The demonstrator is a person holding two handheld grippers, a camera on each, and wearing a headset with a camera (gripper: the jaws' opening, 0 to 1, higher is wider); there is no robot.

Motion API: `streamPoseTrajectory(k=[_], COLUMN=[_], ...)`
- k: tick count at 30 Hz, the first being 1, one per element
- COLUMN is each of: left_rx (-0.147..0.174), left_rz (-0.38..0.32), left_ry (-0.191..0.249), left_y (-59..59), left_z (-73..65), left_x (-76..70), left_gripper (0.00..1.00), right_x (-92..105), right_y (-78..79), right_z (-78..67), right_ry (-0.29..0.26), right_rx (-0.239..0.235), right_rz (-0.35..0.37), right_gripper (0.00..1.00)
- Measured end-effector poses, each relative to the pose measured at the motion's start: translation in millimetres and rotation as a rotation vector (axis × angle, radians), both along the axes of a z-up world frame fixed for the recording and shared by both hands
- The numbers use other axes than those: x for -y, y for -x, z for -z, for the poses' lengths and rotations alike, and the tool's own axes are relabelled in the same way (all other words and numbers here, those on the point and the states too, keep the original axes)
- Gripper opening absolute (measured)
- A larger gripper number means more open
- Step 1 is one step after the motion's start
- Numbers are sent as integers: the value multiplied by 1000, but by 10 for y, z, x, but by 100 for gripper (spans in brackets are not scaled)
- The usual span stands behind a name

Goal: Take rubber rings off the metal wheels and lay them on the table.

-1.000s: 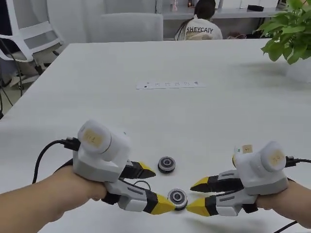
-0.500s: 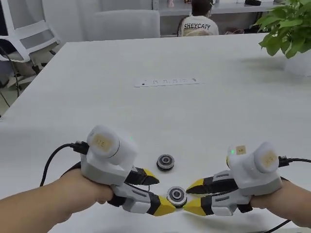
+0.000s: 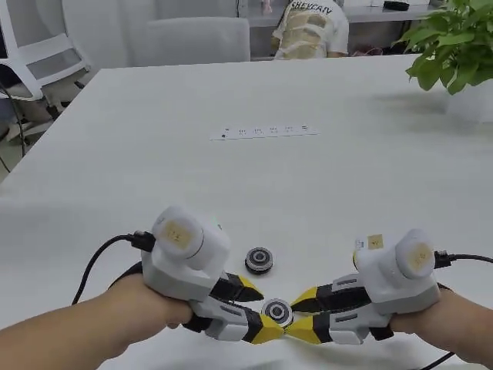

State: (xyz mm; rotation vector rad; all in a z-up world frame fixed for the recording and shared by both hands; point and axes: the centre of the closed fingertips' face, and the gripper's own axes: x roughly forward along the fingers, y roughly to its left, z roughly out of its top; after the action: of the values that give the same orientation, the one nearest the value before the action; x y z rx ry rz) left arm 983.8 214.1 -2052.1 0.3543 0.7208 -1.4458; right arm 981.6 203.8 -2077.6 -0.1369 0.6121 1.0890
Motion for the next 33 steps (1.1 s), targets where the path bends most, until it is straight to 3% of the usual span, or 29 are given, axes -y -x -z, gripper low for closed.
streamPoseTrajectory(k=[10, 13, 16, 18, 25, 33], left_rx=[21, 40, 96, 108, 198, 238], left_rz=[25, 26, 45, 58, 69, 81], left_ry=[-11, -12, -20, -20, -36, -22], left_y=[12, -14, -34, -5, -52, -52], left_z=[62, 71, 84, 88, 102, 99], left_x=[66, 81, 77, 85, 90, 87], left_gripper=[21, 17, 14, 13, 9, 7], right_x=[3, 1, 0, -1, -13, 17], right_y=[2, 0, -2, -2, 4, 5], right_z=[-1, 0, 3, 3, 5, 19], right_ry=[-3, -4, -3, -3, 5, 28], right_rx=[3, 3, 4, 5, 17, 23], right_rz=[5, 7, 6, 6, -3, -7], right_gripper=[18, 18, 18, 18, 17, 12])
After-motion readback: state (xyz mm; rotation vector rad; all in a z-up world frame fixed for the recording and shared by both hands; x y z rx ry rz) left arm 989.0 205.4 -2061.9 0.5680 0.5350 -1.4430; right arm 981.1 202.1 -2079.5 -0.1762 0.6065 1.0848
